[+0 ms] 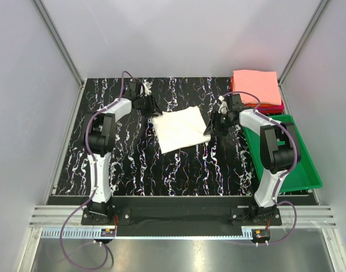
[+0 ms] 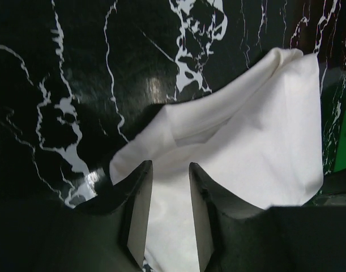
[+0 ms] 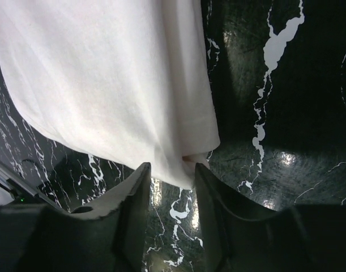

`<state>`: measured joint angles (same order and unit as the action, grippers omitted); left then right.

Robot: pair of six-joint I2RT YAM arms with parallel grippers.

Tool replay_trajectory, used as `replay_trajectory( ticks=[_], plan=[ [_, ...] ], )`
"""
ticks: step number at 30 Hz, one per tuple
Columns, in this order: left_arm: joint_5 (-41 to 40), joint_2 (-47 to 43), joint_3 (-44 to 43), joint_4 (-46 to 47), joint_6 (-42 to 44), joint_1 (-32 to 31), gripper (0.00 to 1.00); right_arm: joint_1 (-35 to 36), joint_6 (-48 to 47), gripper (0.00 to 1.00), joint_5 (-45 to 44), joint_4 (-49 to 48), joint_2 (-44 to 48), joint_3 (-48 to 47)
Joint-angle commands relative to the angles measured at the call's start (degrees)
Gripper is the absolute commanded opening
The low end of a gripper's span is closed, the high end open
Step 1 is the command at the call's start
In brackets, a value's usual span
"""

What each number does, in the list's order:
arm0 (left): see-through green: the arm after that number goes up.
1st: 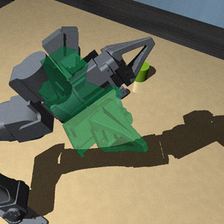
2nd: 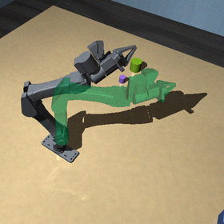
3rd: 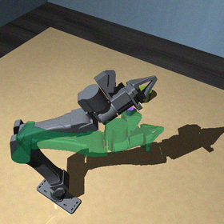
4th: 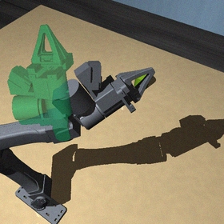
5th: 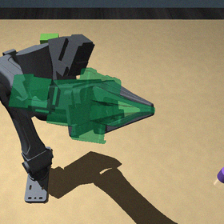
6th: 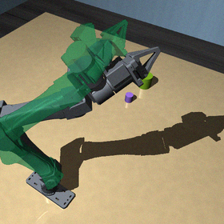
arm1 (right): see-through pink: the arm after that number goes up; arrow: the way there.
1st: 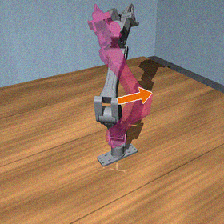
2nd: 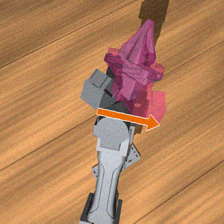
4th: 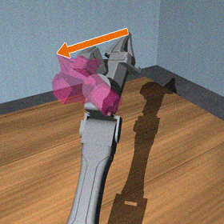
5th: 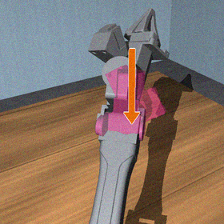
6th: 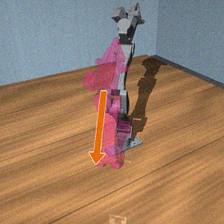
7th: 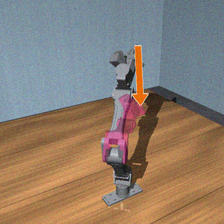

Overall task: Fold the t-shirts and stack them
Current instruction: Fold the tshirt

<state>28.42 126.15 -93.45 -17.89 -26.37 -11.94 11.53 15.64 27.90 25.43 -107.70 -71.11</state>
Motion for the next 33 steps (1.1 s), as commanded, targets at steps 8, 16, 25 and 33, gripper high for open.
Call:
replay_trajectory(
  ticks=[8, 16, 25, 33],
  plan=[
    [3.6, 6.6, -10.1, 2.3, 1.0, 1.7, 0.37, 0.2, 0.0, 0.11, -3.0, -2.0, -2.6, -0.6],
    [-0.5, -4.9, -10.7, -4.4, 6.6, 3.3, 0.41, 0.0, 1.6, 0.52, -6.4, 3.1, 2.3, -7.4],
    [3.8, -13.0, 4.7, -4.0, 10.4, 3.3, 0.52, -0.7, -11.1, 0.59, 2.7, 8.0, -10.9, -26.3],
    [2.2, -7.4, 5.5, -5.8, 12.7, 3.4, 0.54, -1.6, -15.4, 0.59, 6.1, 11.9, -21.0, -39.9]
  ],
)
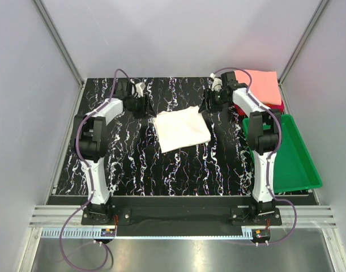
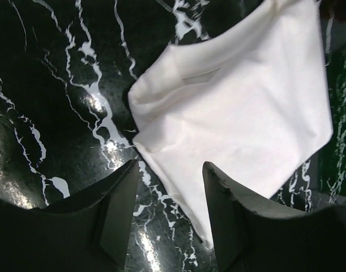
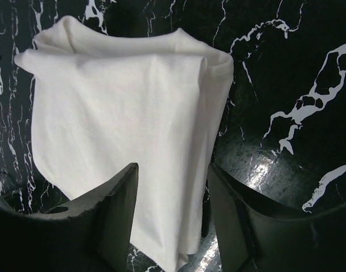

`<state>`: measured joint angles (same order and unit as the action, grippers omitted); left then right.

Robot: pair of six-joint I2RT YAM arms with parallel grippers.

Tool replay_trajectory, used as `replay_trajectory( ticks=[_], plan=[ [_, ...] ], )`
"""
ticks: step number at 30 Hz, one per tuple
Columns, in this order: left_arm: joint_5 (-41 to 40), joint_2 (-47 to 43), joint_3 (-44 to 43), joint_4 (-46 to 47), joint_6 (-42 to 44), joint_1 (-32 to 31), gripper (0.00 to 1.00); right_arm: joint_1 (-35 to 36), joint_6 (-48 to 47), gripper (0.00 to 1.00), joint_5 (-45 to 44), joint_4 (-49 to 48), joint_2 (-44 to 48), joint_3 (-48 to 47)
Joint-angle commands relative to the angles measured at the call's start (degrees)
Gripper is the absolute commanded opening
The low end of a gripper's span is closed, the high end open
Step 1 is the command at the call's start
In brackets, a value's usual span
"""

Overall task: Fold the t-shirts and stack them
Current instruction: Fold the tshirt

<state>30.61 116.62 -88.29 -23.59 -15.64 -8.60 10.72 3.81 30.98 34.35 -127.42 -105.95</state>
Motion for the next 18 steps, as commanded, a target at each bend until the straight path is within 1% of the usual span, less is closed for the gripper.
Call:
replay_trajectory(
  ticks=[1, 4, 6, 13, 14, 18],
  plan=[
    [0.4, 2.6, 0.0, 0.0, 2.3, 0.0, 0.54, -1.0, -3.6, 0.60, 3.7, 3.1, -1.9, -5.9],
    [2.0, 4.2, -1.2, 0.4, 3.2, 0.0, 0.54, -1.1, -3.6, 0.59, 6.3, 3.8, -4.6, -9.6],
    [1.6, 4.8, -1.9, 0.4, 3.5, 0.0, 0.54, -1.1, -3.5, 0.59, 7.7, 4.2, -6.7, -11.5],
    [1.9, 8.0, -5.7, 0.0, 4.0, 0.0, 0.53, -1.1, -3.6, 0.57, 8.0, 5.6, -11.7, -17.2],
    [2.0, 8.5, -6.4, 0.0, 4.2, -0.1, 0.52, -1.1, -3.6, 0.57, 8.1, 5.7, -12.7, -17.9],
    [3.4, 11.1, -10.4, -0.7, 4.2, 0.0, 0.43, -1.4, -3.1, 0.54, 8.0, 6.0, -15.3, -21.1]
  ],
)
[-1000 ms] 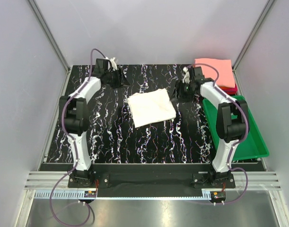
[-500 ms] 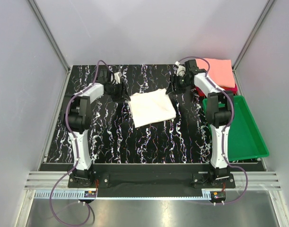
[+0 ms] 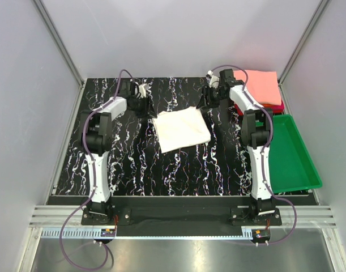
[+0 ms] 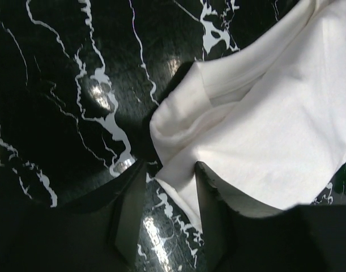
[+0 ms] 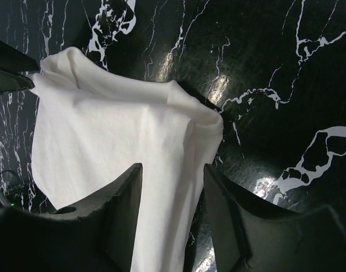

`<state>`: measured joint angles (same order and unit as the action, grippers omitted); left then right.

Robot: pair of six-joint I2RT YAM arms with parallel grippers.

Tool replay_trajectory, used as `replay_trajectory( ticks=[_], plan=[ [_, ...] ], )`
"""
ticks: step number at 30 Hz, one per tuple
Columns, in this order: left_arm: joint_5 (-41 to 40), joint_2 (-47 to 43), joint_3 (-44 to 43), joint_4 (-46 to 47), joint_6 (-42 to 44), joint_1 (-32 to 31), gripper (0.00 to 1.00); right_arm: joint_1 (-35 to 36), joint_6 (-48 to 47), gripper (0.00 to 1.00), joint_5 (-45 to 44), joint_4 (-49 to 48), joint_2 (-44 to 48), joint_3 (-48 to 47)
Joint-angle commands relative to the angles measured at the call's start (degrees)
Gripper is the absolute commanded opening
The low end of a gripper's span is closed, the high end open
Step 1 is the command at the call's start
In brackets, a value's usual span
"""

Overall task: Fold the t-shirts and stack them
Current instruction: Fold the tshirt

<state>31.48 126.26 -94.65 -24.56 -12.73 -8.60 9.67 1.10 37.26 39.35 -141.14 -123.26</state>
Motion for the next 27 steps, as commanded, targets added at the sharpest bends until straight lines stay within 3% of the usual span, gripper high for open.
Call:
replay_trajectory(
  ticks=[1, 6, 9, 10, 11, 13, 23, 24, 26, 27],
  plan=[
    [2.8, 2.0, -4.7, -0.2, 1.3, 0.0, 0.43, -0.4, -0.3, 0.54, 2.0, 0.9, -2.1, -4.3],
    [3.6, 4.7, -8.0, -1.1, 0.8, 0.1, 0.42, -0.7, 1.1, 0.50, 3.7, 1.3, -6.5, -8.9],
    [3.6, 5.9, -9.1, -1.5, 0.8, 0.2, 0.33, -1.0, 2.4, 0.43, 3.4, 1.3, -8.8, -11.5],
    [3.6, 6.4, -9.4, -1.8, 0.7, 0.4, 0.18, -1.1, 2.8, 0.28, 2.9, 1.3, -9.3, -12.1],
    [3.3, 6.6, -9.8, -2.0, 0.4, 0.6, 0.09, -1.2, 3.2, 0.20, 1.3, 1.3, -10.5, -13.6],
    [2.7, 7.8, -10.2, -2.4, -0.1, 1.2, 0.00, -1.9, 5.7, 0.00, -0.5, 0.9, -12.4, -15.5],
    [-0.5, 10.3, -13.4, -4.2, -1.5, 1.9, 0.00, -3.2, 10.5, 0.00, 0.5, -0.2, -15.1, -16.1],
    [0.2, 10.3, -13.8, -4.2, -1.7, 2.0, 0.04, -3.2, 11.0, 0.01, 0.8, -0.3, -14.6, -15.9],
    [4.0, 9.8, -15.4, -4.2, -2.6, 2.0, 0.31, -3.2, 11.4, 0.12, 0.7, -0.3, -11.8, -14.6],
    [5.2, 9.5, -15.8, -4.3, -2.9, 2.2, 0.37, -3.2, 11.8, 0.19, 0.2, -0.2, -10.4, -13.9]
  ],
)
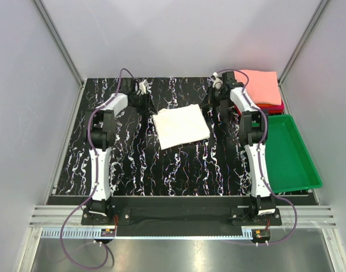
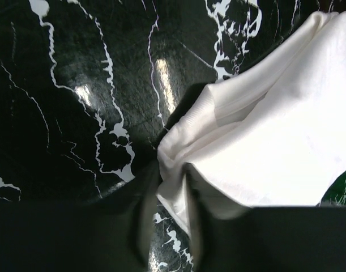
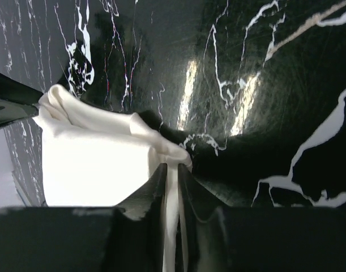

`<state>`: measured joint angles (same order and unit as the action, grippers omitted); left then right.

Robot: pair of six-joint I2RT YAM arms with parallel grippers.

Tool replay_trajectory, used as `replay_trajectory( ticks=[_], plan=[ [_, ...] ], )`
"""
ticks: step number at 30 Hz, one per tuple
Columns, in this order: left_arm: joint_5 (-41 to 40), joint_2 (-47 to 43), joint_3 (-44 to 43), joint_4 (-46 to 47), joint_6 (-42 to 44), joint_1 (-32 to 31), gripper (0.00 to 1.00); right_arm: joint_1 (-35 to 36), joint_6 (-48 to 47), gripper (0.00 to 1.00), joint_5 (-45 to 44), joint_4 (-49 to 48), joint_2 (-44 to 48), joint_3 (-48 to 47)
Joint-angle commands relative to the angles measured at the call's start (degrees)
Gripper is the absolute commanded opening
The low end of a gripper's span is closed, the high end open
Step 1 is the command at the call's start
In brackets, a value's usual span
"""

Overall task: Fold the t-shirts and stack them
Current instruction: Fold the tshirt

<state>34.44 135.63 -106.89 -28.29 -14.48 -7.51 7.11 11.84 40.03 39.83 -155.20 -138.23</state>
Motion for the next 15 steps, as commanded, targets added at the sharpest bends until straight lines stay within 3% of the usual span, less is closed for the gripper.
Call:
replay_trajectory(
  ticks=[1, 3, 7, 11, 15],
  plan=[
    [2.7, -0.4, -4.0, -0.4, -1.3, 1.1, 0.39, -0.6, 1.3, 0.22, -3.3, -0.7, 6.7, 3.0],
    [3.3, -3.0, -4.2, -0.5, -1.4, 1.4, 0.40, -0.7, 2.3, 0.31, -6.7, -0.5, 10.2, 5.1],
    [-1.7, -9.9, -1.2, -1.3, -2.5, 2.0, 0.41, -0.7, 3.6, 0.33, -9.4, -0.4, 21.7, 14.4],
    [-4.1, -18.5, 4.6, -1.5, -3.5, 0.8, 0.43, -0.3, 5.6, 0.23, -2.9, -1.6, 29.4, 24.1],
    [-2.5, -23.3, 10.1, 0.4, -5.1, -4.8, 0.43, 1.3, 5.5, 0.13, 2.8, -5.6, 35.4, 35.4]
  ],
)
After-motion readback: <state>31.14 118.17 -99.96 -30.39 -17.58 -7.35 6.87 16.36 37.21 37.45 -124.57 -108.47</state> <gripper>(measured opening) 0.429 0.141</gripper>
